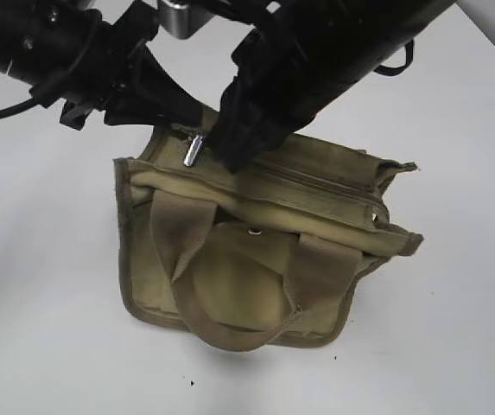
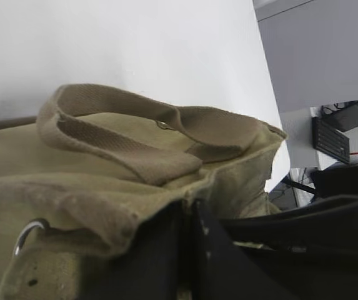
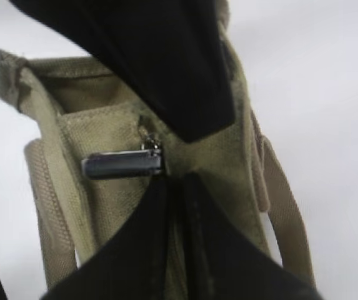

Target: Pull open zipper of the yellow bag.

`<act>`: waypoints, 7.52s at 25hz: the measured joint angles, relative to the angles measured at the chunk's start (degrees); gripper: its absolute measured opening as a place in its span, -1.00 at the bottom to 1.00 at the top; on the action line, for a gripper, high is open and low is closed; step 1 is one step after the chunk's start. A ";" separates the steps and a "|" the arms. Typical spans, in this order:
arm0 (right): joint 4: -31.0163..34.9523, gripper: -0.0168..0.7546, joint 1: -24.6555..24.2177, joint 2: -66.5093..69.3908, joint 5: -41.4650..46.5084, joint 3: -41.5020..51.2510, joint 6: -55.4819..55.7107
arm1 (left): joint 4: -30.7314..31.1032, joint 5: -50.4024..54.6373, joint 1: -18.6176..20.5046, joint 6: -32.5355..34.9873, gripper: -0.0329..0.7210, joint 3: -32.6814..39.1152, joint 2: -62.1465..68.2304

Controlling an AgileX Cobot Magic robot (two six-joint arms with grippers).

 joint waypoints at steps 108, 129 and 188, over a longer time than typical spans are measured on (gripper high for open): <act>0.33 -0.95 4.46 6.00 -3.67 0.24 -0.83 | 4.91 0.48 0.71 -0.50 -0.90 0.05 -0.06; -10.70 -0.95 -3.94 -1.24 19.50 0.41 12.22 | 3.12 0.51 0.47 -0.52 -0.90 -0.05 -0.06; -10.98 0.26 -13.19 -80.52 30.02 44.62 32.25 | 51.58 12.51 0.42 -15.89 -0.07 32.52 -86.10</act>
